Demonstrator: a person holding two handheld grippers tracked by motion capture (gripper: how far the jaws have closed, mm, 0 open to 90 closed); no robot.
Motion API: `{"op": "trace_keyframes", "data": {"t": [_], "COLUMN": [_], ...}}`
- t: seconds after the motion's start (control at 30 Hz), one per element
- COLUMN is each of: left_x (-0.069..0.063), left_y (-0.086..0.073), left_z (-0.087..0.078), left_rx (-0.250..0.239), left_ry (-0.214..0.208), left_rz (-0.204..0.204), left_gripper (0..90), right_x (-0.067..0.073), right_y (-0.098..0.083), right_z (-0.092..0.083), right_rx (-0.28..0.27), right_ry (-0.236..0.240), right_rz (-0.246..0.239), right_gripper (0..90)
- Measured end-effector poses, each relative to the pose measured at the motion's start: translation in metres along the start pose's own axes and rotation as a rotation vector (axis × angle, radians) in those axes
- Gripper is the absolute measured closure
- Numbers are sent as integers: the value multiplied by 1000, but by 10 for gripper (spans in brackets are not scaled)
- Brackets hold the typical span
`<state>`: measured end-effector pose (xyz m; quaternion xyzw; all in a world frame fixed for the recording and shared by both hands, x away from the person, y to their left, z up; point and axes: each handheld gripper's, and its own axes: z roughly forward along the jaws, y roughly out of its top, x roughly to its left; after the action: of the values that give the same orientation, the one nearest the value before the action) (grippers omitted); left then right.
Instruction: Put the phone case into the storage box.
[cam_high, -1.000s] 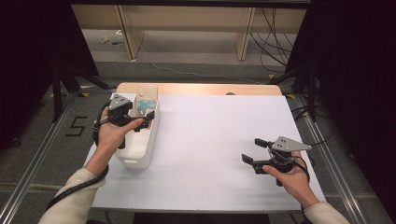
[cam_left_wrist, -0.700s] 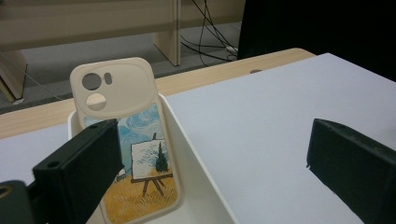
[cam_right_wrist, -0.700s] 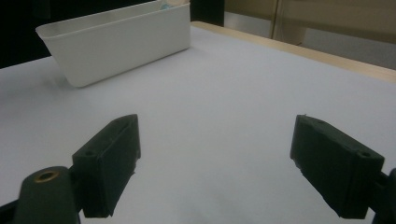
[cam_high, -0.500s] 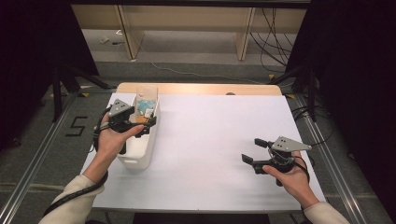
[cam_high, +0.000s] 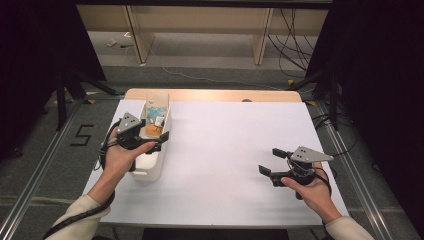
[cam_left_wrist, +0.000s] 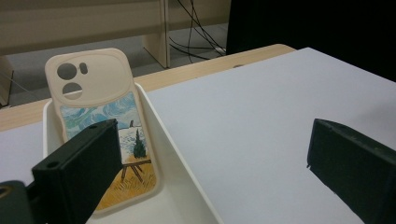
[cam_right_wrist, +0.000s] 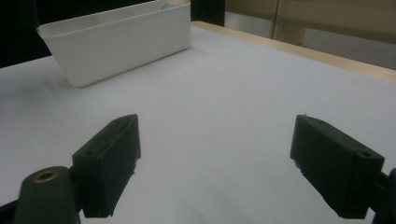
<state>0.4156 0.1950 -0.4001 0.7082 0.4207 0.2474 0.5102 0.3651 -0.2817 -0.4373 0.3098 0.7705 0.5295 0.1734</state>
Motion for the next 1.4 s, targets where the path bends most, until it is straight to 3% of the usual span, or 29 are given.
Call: {"op": "trace_keyframes", "data": {"t": [1.4], "left_x": [-22], "left_y": [-26], "left_z": [-22], "left_rx": [-11], "left_ry": [-37], "left_rz": [56], "left_gripper": [22], "right_x": [1], "right_y": [0], "right_z": [-1], "right_rx": [2], "right_ry": [-2], "right_rz": [-6], "right_gripper": [168]}}
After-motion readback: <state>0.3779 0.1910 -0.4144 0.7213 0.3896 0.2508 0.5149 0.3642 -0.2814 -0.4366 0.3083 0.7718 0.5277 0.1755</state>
